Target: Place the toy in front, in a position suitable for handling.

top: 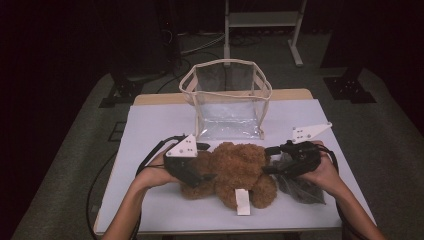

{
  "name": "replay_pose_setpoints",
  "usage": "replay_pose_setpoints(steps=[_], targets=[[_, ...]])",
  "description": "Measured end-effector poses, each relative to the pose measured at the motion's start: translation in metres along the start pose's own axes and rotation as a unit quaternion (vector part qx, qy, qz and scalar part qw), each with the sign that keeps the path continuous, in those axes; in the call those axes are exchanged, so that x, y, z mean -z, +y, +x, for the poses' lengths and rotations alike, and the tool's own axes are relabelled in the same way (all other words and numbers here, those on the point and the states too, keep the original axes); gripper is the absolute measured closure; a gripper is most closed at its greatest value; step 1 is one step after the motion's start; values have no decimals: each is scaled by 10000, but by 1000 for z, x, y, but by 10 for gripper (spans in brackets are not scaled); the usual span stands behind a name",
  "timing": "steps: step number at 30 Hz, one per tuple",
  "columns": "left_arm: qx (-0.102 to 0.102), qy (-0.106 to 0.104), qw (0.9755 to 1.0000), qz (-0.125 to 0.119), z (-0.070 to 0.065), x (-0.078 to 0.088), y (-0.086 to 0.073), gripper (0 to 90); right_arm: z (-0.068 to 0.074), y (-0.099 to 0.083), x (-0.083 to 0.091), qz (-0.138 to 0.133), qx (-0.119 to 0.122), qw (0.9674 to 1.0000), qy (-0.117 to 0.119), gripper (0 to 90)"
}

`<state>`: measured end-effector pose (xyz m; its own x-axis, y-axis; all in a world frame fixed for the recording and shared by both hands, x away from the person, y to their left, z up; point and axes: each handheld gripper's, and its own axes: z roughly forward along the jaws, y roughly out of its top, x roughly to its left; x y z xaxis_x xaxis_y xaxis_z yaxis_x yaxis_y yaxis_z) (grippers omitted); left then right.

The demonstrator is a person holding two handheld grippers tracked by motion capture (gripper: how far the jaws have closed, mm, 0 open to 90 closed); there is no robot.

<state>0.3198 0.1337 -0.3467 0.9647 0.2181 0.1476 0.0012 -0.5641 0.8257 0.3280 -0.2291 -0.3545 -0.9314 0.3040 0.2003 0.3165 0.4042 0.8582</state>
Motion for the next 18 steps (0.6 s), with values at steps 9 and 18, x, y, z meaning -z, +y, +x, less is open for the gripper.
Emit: replay_pose_setpoints(steps=[9,18], targets=[[278,151,9995,36,7,15,-38,91,3,18,-23,176,346,9992,16,216],[546,24,9985,-5,14,11,-66,56,1,19,-35,249,470,9986,-32,171]])
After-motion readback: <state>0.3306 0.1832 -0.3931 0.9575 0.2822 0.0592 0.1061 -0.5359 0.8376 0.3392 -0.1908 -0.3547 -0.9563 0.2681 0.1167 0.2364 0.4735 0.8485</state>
